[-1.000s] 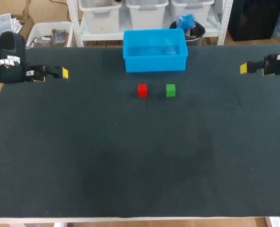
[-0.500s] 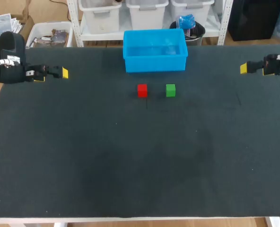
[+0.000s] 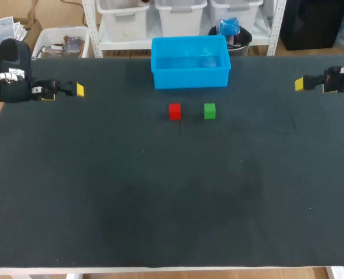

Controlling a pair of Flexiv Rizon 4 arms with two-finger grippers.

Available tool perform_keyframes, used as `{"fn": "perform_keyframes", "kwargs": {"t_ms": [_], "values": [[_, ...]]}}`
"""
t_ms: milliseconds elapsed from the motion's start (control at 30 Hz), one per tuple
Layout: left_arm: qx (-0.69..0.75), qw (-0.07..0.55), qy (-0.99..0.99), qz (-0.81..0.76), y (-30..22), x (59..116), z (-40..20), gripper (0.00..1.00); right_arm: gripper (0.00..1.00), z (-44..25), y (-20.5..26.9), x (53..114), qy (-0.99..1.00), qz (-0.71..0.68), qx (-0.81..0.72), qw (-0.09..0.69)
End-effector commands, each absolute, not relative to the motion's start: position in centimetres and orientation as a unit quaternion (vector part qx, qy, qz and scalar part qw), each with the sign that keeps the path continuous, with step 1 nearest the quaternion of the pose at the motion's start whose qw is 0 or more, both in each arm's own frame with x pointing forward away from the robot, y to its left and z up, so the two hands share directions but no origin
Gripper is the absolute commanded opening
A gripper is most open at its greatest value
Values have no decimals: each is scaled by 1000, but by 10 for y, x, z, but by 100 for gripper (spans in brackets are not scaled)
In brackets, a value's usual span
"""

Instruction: Use the left arm to pick the red cube and place it into the blue plastic box first, then use the right arm to grasp the green cube and put it into the same blue plastic box after the first action is fully finished.

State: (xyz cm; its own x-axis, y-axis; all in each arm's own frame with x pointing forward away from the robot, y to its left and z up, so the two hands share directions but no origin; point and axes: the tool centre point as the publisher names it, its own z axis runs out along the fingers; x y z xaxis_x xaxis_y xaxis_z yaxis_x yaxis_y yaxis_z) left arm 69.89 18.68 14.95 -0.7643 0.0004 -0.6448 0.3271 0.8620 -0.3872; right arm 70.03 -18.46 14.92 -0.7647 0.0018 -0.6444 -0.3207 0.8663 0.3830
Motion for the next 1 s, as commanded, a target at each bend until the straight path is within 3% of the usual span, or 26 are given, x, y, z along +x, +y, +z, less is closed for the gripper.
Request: {"fn": "perform_keyframes", "kwargs": {"t_ms": [33,367,1000], "values": [[90,331,906,-246,187,699,150,100,100,149,-185,701,907,243,-88,331],[82,332,917,-207,181,705,156,100,100,149,-185,701,907,243,-88,331],[52,251,963,-89,127,721,147,100,100,149,-185,701,907,243,-88,331]]}}
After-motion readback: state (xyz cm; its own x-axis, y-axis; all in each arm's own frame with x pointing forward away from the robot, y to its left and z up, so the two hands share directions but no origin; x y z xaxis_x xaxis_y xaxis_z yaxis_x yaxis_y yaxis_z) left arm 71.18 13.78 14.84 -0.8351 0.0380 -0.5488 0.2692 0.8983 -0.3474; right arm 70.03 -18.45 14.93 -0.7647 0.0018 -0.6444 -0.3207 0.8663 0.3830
